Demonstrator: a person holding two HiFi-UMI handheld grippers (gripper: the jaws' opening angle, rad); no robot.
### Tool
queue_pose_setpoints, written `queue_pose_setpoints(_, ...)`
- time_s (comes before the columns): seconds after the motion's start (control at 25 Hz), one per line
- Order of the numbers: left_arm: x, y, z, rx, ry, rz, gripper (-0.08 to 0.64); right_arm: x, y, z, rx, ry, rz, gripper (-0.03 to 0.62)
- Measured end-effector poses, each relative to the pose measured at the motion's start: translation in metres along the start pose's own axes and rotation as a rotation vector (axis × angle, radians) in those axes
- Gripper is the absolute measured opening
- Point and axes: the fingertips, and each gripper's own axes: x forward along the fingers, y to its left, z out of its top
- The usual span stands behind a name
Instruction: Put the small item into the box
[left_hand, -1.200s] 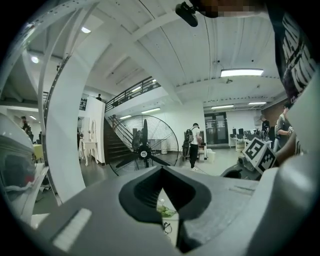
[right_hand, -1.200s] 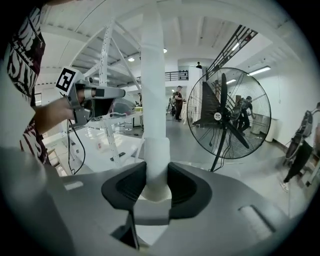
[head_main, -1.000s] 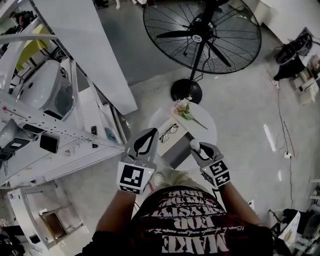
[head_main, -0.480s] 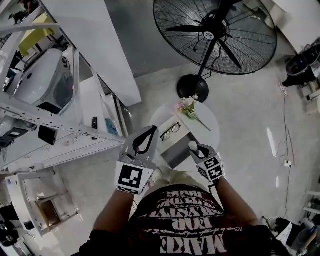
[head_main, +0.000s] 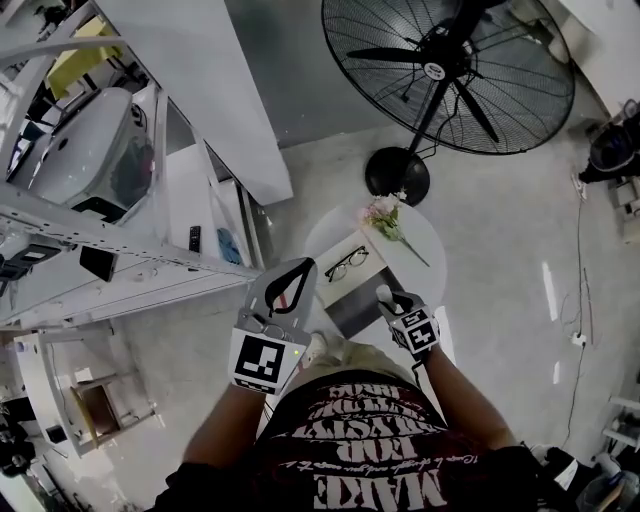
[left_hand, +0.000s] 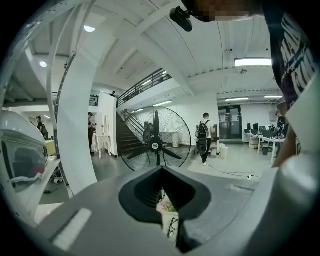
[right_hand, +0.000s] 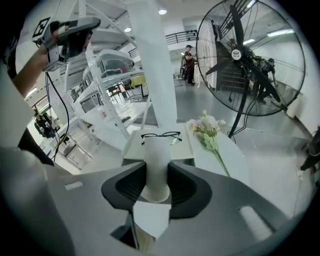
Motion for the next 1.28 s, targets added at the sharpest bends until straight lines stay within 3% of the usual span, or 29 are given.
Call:
queue_pose_setpoints(0.52, 0.007, -0.001, 0.004, 0.022, 0.014, -0.003, 0.000, 0.062, -0.009, -0.046, -0.070, 0.195, 0.046, 0.158)
queue_pose_setpoints(1.0, 0.009, -0.001, -0.009, 0.032, 0.087, -0.009, 0.000, 0.100, -0.020, -0.073, -0.005, 0.313, 0.010, 0.167)
queue_pose_setpoints(1.08, 0.005, 0.002, -0.007, 0.044, 0.088, -0.006, 0.000, 0.103, -0.020, -0.075, -0.002, 0.313, -0.002, 0.186)
queue_pose_setpoints(1.16, 0.000, 0.005, -0.005, 0.050, 0.087, -0.002, 0.000, 0.106, -0.018, -0.076, 0.001, 0.309, 0.003, 0.246)
queue_pose_setpoints(1.28, -0.005, 0.008, -0.003, 0.054, 0.081, -0.004, 0.000, 0.099, -0.014, -0.080, 0.039, 0.328, 0.011, 0.267)
